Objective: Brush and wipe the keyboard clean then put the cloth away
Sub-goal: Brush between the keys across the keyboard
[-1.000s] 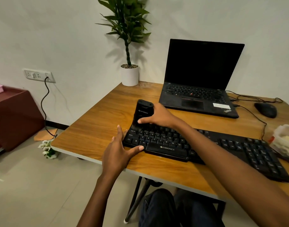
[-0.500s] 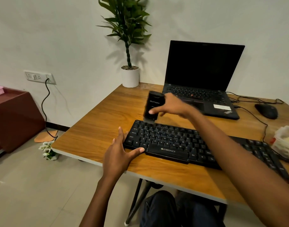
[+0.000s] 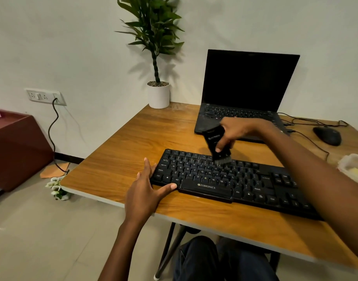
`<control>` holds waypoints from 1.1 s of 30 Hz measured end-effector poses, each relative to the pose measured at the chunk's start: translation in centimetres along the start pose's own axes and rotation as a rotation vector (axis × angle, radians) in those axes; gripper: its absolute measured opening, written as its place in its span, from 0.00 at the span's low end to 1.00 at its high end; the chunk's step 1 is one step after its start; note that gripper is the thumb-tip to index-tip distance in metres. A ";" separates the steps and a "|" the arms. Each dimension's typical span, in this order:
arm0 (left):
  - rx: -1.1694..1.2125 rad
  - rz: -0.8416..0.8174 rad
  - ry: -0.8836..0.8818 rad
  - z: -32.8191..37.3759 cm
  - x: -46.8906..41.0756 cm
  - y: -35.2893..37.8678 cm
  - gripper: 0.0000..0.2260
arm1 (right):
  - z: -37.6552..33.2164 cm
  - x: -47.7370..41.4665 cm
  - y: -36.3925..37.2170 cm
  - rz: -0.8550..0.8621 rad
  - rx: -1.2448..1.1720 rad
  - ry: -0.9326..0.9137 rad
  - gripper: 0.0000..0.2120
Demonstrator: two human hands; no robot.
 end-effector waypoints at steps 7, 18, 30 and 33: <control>-0.010 0.013 0.002 -0.1 0.0 0.0 0.48 | -3.1 -6.4 4.8 0.303 -0.354 -0.217 0.20; -0.001 -0.003 0.013 -0.4 -0.2 0.1 0.49 | 7.1 4.2 -1.6 0.178 -0.153 0.100 0.23; -0.329 -0.022 0.159 4.1 1.1 2.7 0.59 | 4.4 3.6 2.6 0.299 -0.281 -0.082 0.17; -0.270 -0.015 0.161 3.9 1.2 2.7 0.60 | 6.8 7.2 0.1 0.198 -0.175 0.049 0.18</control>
Point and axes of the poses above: each hand's wrist, its own x-axis away from the middle knuckle, its own y-axis out of the palm, z = x × y, the point moved 2 cm from there along -x, towards the middle knuckle, and after that the axes turned 6 degrees about -y, right-handed, at the moved point
